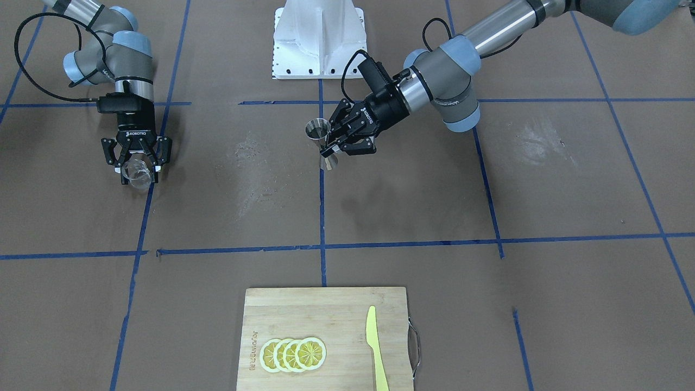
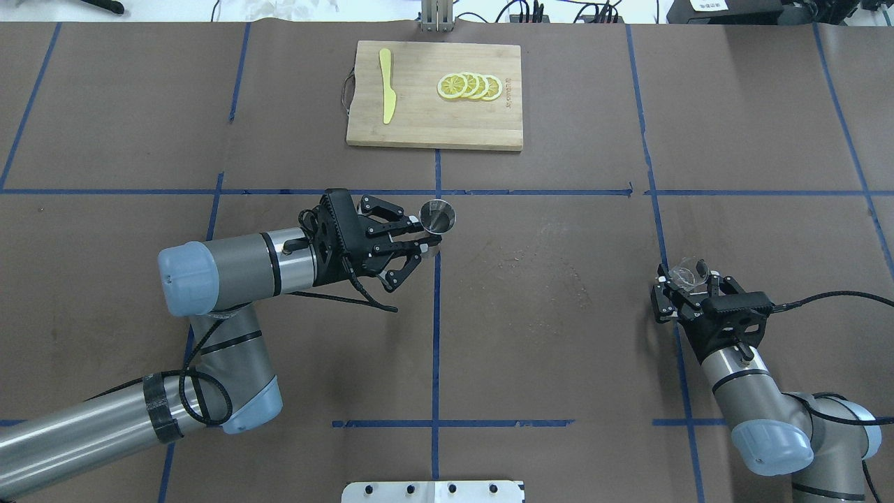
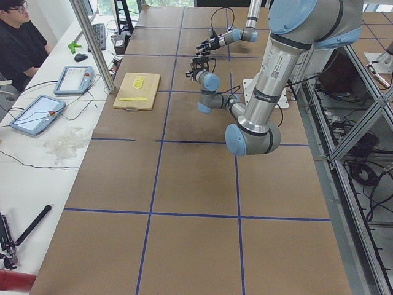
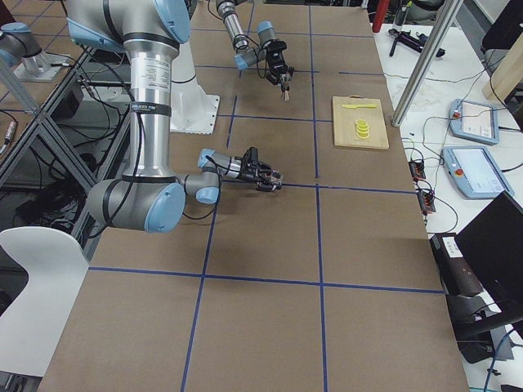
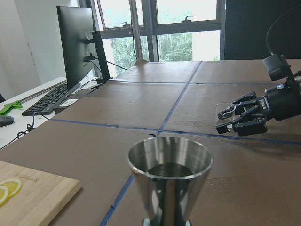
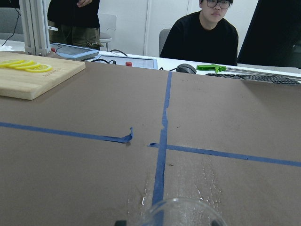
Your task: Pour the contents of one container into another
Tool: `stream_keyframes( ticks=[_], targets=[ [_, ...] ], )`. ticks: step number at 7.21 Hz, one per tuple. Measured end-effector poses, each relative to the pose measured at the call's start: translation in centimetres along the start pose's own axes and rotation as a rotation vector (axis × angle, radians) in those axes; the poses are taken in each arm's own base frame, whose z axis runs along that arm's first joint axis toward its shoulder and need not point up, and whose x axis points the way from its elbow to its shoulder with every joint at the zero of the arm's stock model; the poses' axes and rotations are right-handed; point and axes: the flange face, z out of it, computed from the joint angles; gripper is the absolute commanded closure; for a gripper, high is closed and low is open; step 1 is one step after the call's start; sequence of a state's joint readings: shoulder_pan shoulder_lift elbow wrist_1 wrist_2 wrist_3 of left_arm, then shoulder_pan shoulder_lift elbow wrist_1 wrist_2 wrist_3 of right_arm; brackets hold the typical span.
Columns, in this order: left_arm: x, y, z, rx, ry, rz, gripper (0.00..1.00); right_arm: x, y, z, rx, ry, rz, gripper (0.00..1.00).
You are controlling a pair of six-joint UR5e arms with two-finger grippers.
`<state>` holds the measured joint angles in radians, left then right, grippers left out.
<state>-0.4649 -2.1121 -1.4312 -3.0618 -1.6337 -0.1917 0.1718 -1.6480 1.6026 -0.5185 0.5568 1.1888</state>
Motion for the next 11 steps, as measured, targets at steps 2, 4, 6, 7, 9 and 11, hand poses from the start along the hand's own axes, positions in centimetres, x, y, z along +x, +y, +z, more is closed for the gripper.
stream_keyframes(
  ticks=[2, 4, 6, 7, 9, 11],
  targets=[
    [0.0, 0.0, 0.0, -0.001, 0.0, 0.0, 1.0, -0.2, -0.1, 0.0, 0.0, -0.003, 0.004, 0.0],
    [0.0, 0.0, 0.0, 0.0, 0.0, 0.0, 1.0, -0.3, -0.2, -0.1, 0.001, -0.004, 0.006, 0.0],
    [0.0, 0.0, 0.0, -0.001, 0.0, 0.0, 1.0, -0.3, -0.7, -0.1, 0.006, -0.004, 0.002, 0.0],
    [0.0, 0.0, 0.0, -0.001, 0.0, 0.0, 1.0, -0.4, -1.2, -0.2, 0.01, -0.006, -0.007, 0.0],
    [0.0, 0.0, 0.0, -0.001, -0.001, 0.001, 1.0, -1.1, -3.8, -0.3, 0.011, -0.022, -0.017, 0.0],
    [0.0, 0.0, 0.0, -0.001, -0.002, 0.001, 1.0, 0.2, -7.9, 1.9, -0.048, -0.035, -0.038, 0.0]
  ],
)
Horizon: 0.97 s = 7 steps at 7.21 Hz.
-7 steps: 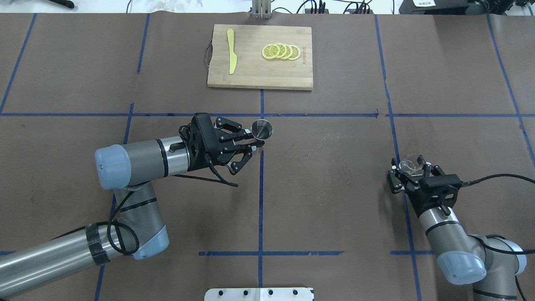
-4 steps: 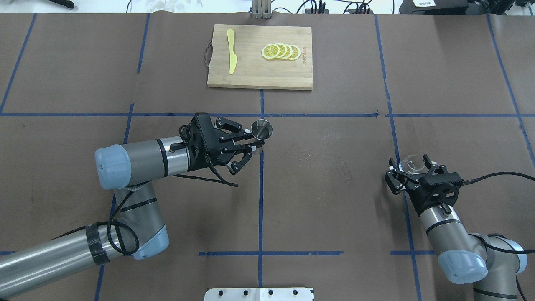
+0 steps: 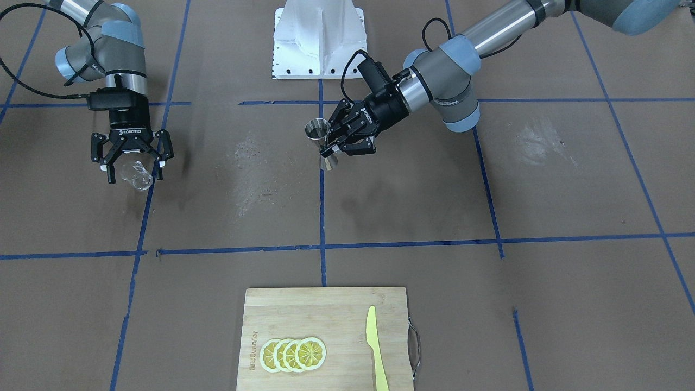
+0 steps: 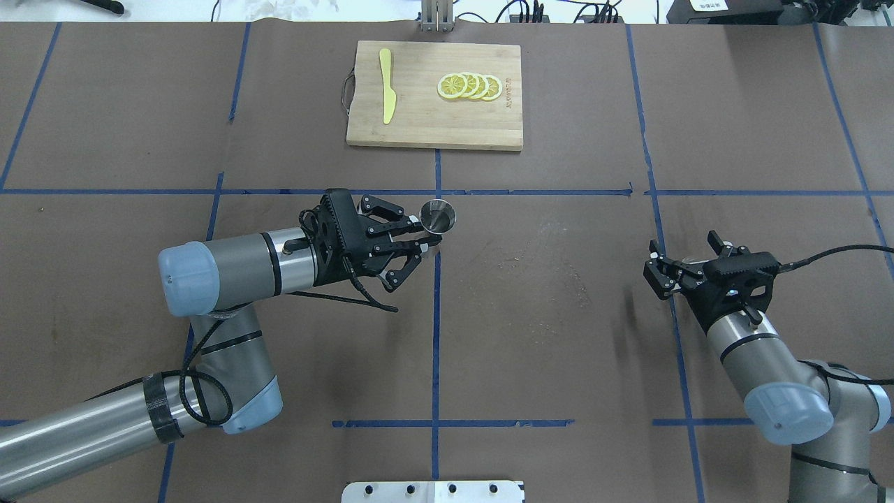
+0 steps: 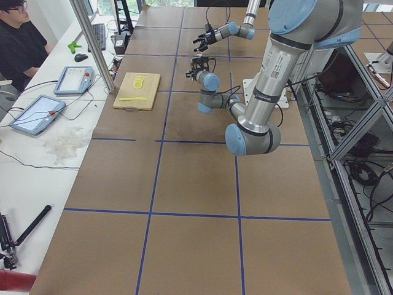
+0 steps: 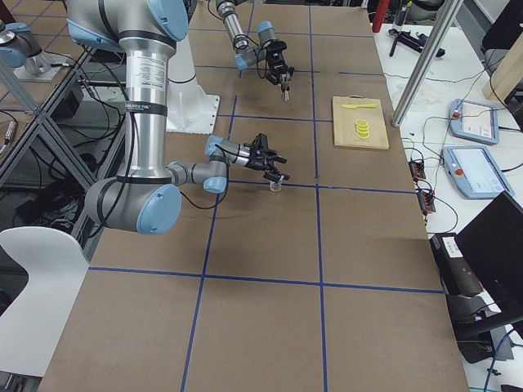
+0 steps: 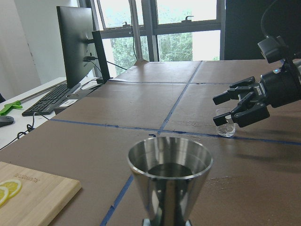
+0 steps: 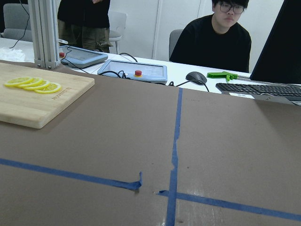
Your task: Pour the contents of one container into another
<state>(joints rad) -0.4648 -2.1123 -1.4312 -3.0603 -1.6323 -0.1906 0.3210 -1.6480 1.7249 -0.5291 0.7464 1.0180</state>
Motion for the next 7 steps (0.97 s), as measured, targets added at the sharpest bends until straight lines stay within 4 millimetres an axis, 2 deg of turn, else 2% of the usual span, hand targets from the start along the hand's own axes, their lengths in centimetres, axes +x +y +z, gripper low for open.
stream_keyframes(
  ticks=[2, 4, 6, 7],
  targets=[
    [-0.1, 0.1, -0.1, -0.003, -0.003, -0.001, 1.0, 3.4, -5.2, 3.4, -0.142, -0.008, -0.035, 0.0],
    [-0.3, 0.2, -0.4, -0.002, -0.012, 0.001, 1.0, 8.1, -12.3, 6.9, -0.343, -0.016, -0.099, 0.0],
    [-0.9, 0.1, -1.6, 0.006, -0.028, 0.006, 1.0, 15.4, -19.7, 8.6, -0.544, -0.06, -0.151, 0.0],
    [-1.6, -0.1, -2.5, 0.011, -0.039, 0.011, 1.0, 19.4, -22.8, 8.3, -0.628, -0.093, -0.157, 0.0]
  ],
)
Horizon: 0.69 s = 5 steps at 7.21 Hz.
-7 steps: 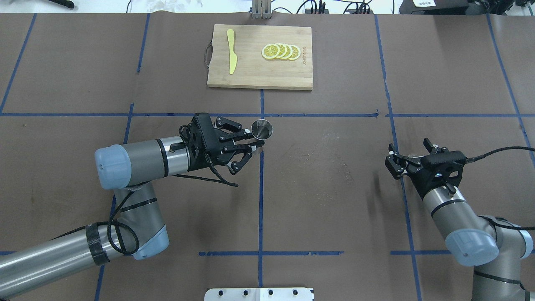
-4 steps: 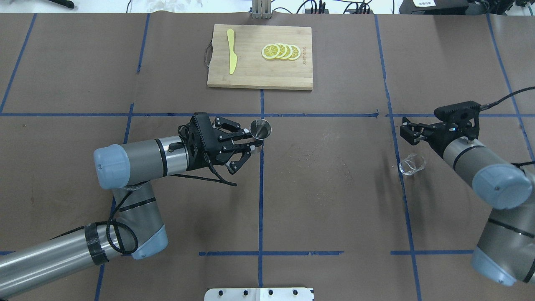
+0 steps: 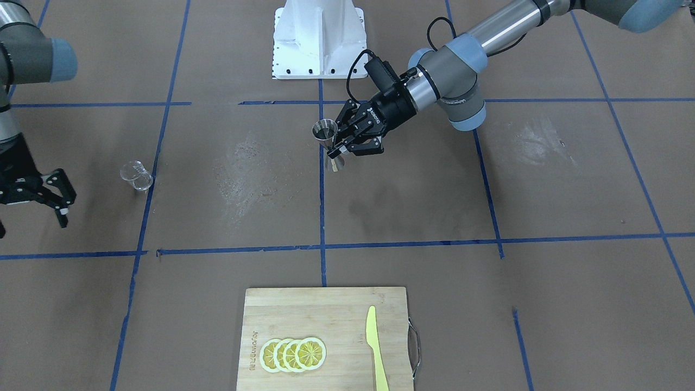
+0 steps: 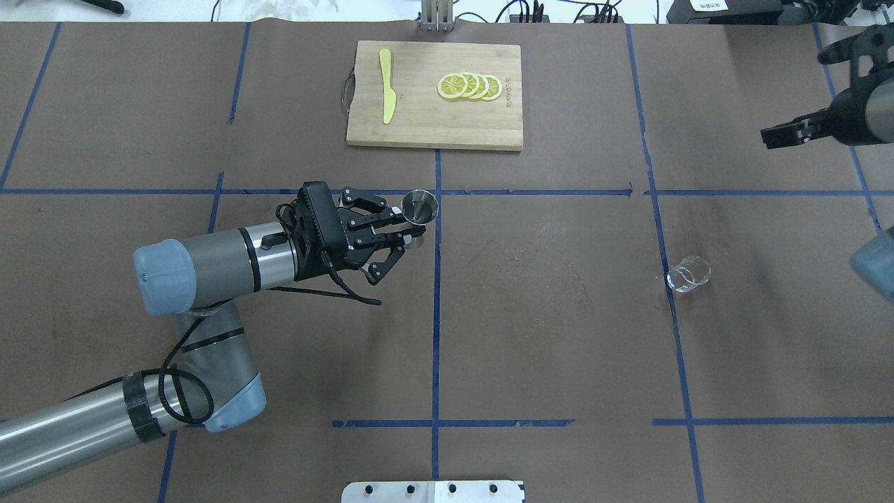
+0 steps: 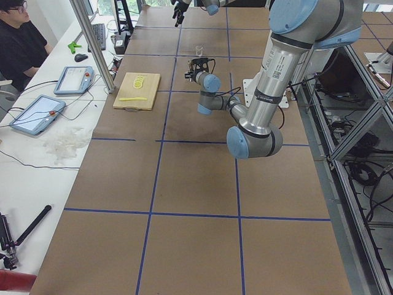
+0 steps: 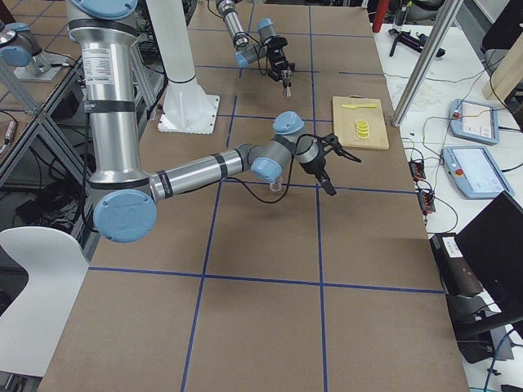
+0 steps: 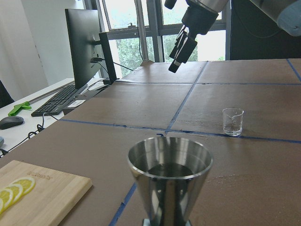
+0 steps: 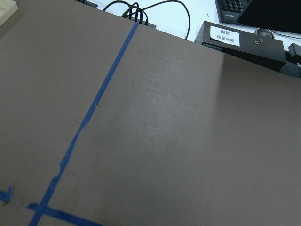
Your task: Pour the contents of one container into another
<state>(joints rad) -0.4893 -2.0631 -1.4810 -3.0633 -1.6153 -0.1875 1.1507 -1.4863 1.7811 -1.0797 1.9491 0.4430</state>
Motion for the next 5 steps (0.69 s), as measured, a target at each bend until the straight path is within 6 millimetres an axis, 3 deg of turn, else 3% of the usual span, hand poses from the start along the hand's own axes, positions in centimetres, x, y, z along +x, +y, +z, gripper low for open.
stream_keyframes(
  ticks=[1, 3, 5],
  targets=[
    [-1.1, 0.0, -0.9, 0.002, -0.015, 0.007, 1.0, 4.2, -0.7, -2.2, -0.069, -0.034, -0.026, 0.0],
    [-3.3, 0.6, -4.0, -0.006, -0.051, 0.015, 1.0, 11.3, 0.1, -5.2, -0.191, -0.077, -0.038, 0.0],
    [-5.6, 1.8, -7.7, -0.022, -0.091, 0.019, 1.0, 15.8, 2.4, -6.1, -0.291, -0.084, 0.039, 0.0]
  ],
)
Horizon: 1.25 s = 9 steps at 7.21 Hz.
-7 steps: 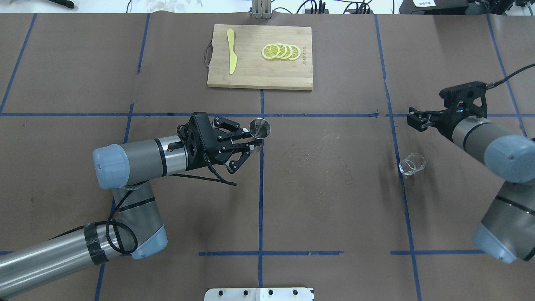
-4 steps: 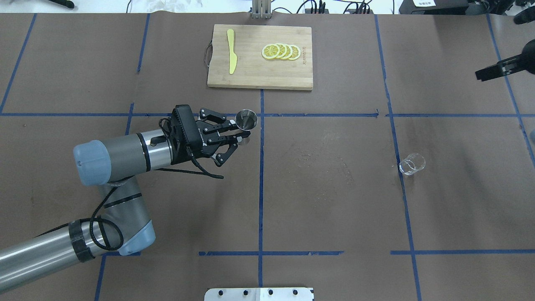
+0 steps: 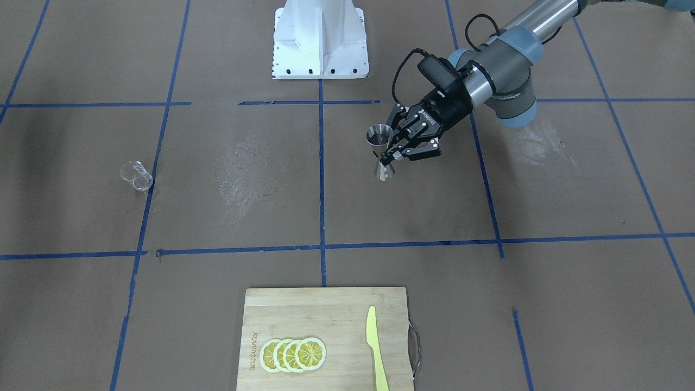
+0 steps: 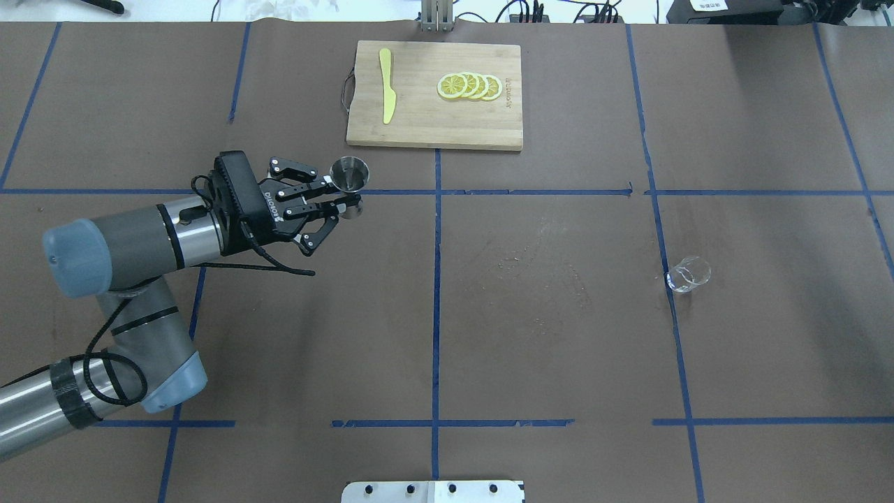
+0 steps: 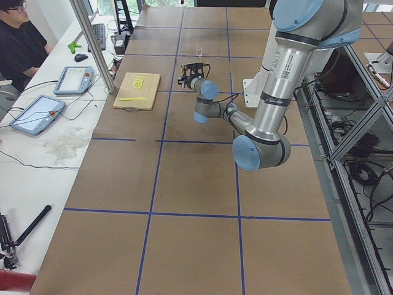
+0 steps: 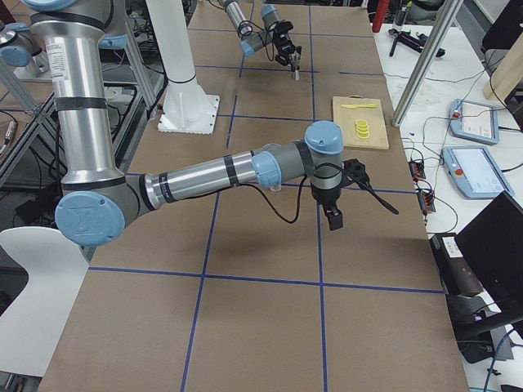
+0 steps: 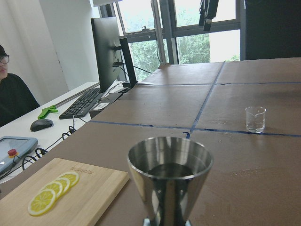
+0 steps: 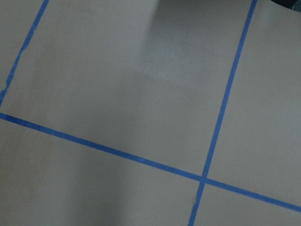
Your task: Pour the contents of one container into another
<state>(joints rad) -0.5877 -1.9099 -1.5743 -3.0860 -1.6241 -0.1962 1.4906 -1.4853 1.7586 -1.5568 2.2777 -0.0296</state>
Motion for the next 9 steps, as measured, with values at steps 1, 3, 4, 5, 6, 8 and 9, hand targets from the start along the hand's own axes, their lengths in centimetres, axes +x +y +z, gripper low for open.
stream_keyframes(
  ticks=[1, 3, 4, 5, 6, 8, 9],
  targets=[
    [-1.4, 1.4, -2.2, -0.008, -0.016, 0.004, 1.0, 1.4, 1.5, 0.2, -0.024, -0.011, 0.01, 0.0],
    [-3.9, 5.7, -8.5, -0.018, -0.042, 0.005, 1.0, 3.4, 4.5, 1.1, -0.064, -0.019, 0.02, 0.0],
    [-4.5, 7.5, -11.9, -0.024, -0.053, -0.008, 1.0, 4.0, 5.9, 1.6, -0.081, -0.015, 0.034, 0.0],
    [-4.7, 8.8, -14.9, -0.033, -0.063, -0.035, 1.0, 4.4, 6.9, 2.1, -0.092, -0.015, 0.048, 0.0],
    [-4.6, 9.7, -18.0, -0.044, -0.076, -0.085, 1.0, 4.6, 7.5, 2.3, -0.097, -0.016, 0.057, 0.0],
    [-5.2, 10.3, -22.0, -0.024, -0.198, -0.249, 1.0, 4.7, 7.8, 2.4, -0.1, -0.017, 0.062, 0.0],
    [-5.4, 10.9, -23.3, -0.008, -0.264, -0.311, 1.0, 4.7, 7.9, 2.4, -0.1, -0.017, 0.063, 0.0]
  ],
)
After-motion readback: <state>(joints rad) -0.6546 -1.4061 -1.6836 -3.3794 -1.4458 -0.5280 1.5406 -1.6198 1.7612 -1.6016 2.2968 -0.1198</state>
